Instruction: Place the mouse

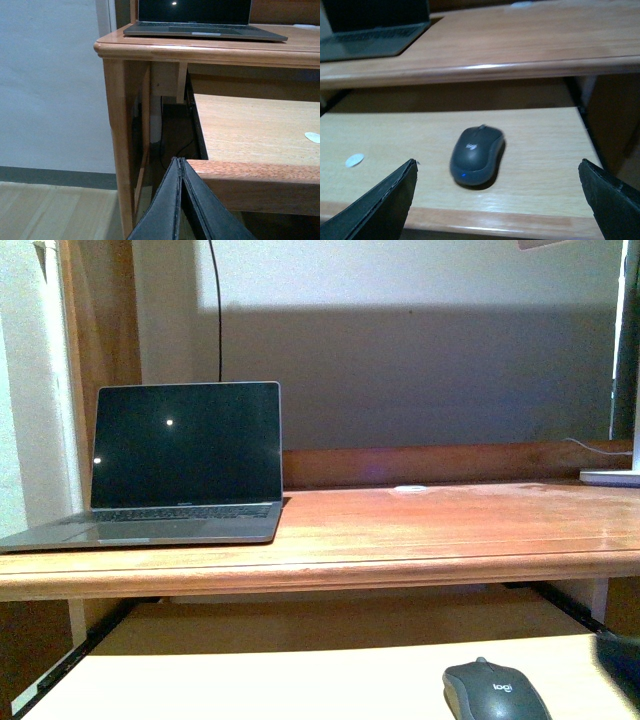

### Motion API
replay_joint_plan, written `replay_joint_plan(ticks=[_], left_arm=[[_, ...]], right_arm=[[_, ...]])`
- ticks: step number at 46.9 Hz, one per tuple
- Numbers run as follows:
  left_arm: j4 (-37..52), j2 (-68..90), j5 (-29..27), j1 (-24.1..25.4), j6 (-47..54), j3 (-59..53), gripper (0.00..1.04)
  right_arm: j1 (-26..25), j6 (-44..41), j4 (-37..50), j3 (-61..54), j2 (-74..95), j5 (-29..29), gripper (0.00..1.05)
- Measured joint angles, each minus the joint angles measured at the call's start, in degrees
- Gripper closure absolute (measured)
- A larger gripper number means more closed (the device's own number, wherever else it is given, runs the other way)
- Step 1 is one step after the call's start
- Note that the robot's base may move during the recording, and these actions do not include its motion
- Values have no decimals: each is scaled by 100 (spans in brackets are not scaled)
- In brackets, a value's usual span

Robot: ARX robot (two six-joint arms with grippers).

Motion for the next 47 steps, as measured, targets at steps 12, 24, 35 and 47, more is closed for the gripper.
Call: replay_joint_plan(ticks=[12,24,35,47], left_arm=[[0,-2,0,0,0,0,95],[0,-2,0,0,0,0,52],[0,-4,-7,0,0,0,17],[0,-7,4,0,11,0,8]], right_arm=[[691,-212,466,452,1408,474,7],[920,-345,929,872,2367,809,7],[776,-553,1095,1349,3401,1040,7],[378,-619,994,1600,4017,1154,7]])
